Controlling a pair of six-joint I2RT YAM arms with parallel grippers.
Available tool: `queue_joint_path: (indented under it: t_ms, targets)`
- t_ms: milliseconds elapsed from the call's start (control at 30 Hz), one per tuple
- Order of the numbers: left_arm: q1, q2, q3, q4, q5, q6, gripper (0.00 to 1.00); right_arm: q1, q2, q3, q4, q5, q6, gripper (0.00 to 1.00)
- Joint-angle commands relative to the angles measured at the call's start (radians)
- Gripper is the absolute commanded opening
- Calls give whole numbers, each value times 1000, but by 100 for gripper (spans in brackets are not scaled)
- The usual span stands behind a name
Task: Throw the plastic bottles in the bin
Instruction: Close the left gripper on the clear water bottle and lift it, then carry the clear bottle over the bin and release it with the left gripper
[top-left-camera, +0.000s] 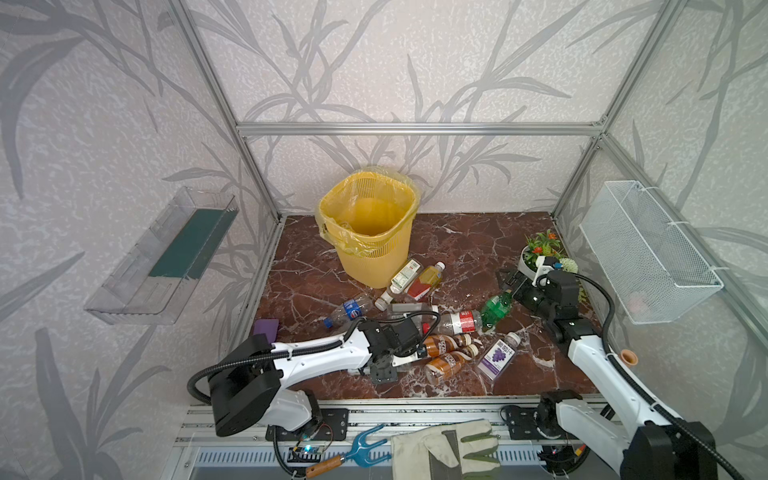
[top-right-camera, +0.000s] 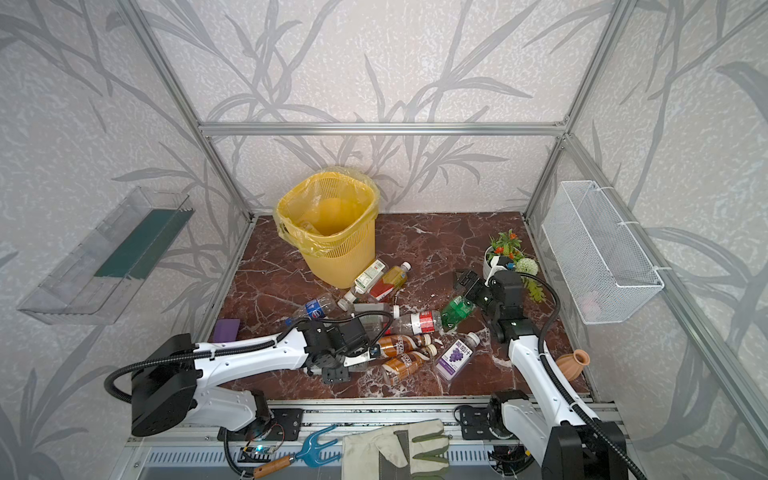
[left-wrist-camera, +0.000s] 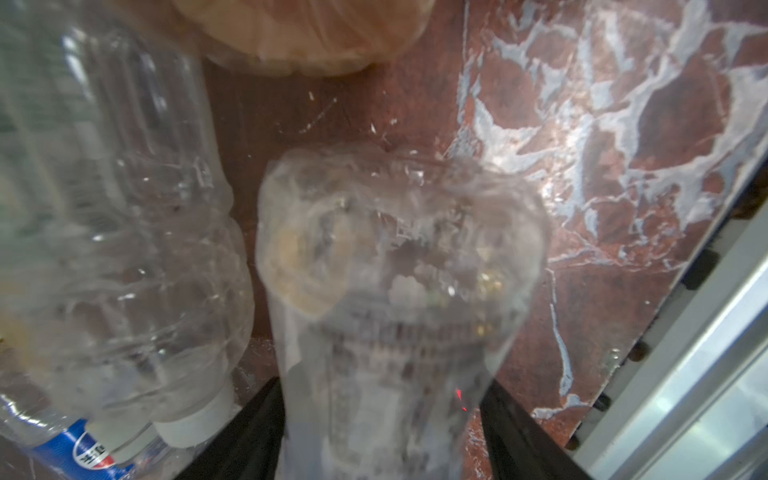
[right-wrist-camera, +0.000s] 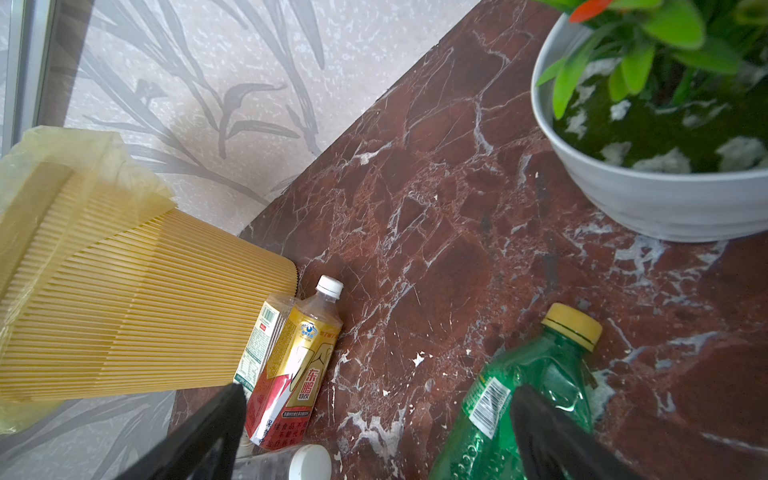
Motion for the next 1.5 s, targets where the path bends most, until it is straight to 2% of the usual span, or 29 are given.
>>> queue_joint_path:
  t_ms: [0, 133, 333, 500, 700, 1067, 1267, 1467]
  targets:
    - [2, 37, 28, -10, 20, 19, 75, -10, 8, -9, 27, -18, -6, 99]
    - [-1, 63, 29, -3, 28, 8, 76, -22, 11, -13, 31, -30, -7, 99]
    - [-3, 55, 40, -15, 33, -1, 64, -42, 3, -18, 32, -43, -1, 99]
    - [-2, 1, 47, -19, 17, -30, 63, -47, -3, -29, 46, -50, 15, 99]
    - [-3, -134, 64, -22, 9, -73, 62, -47, -10, -30, 53, -54, 31, 99]
    - [50, -503, 85, 81, -57, -129, 62, -47, 10, -23, 96, -135, 33, 99]
    - [66, -645, 132, 236, -144, -120, 62, -44, 31, -17, 135, -190, 46, 100]
    - [71, -695, 186, 428, -222, -50, 60, -39, 33, -13, 138, -210, 39, 95]
